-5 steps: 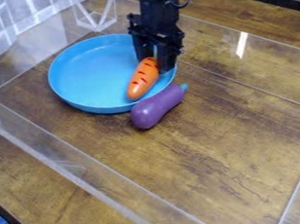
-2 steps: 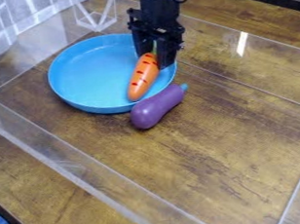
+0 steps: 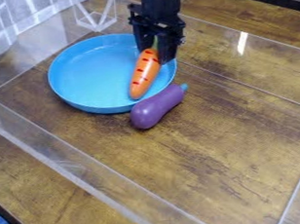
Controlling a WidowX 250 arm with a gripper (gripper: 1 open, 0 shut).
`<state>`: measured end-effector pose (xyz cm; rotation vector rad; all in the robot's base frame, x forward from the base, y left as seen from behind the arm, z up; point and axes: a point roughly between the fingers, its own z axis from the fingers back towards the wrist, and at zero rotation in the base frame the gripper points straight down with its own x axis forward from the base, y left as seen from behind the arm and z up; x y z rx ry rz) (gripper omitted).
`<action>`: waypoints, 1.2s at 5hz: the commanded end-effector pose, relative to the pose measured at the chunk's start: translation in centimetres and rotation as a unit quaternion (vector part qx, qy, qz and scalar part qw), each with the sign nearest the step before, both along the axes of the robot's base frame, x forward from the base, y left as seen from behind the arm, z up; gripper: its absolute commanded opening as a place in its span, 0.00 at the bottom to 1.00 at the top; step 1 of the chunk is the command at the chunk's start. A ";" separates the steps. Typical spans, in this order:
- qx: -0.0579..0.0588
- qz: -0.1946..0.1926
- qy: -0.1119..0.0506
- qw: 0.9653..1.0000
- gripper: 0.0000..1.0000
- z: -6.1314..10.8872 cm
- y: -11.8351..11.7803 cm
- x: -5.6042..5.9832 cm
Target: Remove the carrot from the blue tray and put it on the table
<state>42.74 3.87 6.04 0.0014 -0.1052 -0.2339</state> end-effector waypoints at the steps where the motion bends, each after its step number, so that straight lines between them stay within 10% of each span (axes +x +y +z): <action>1: 0.005 0.011 -0.073 0.997 0.00 6.0 0.9 0.8; 5: 0.002 0.025 -0.096 0.995 0.00 8.2 1.6 0.0; 6: -0.001 0.025 -0.092 0.995 1.00 7.2 1.4 0.2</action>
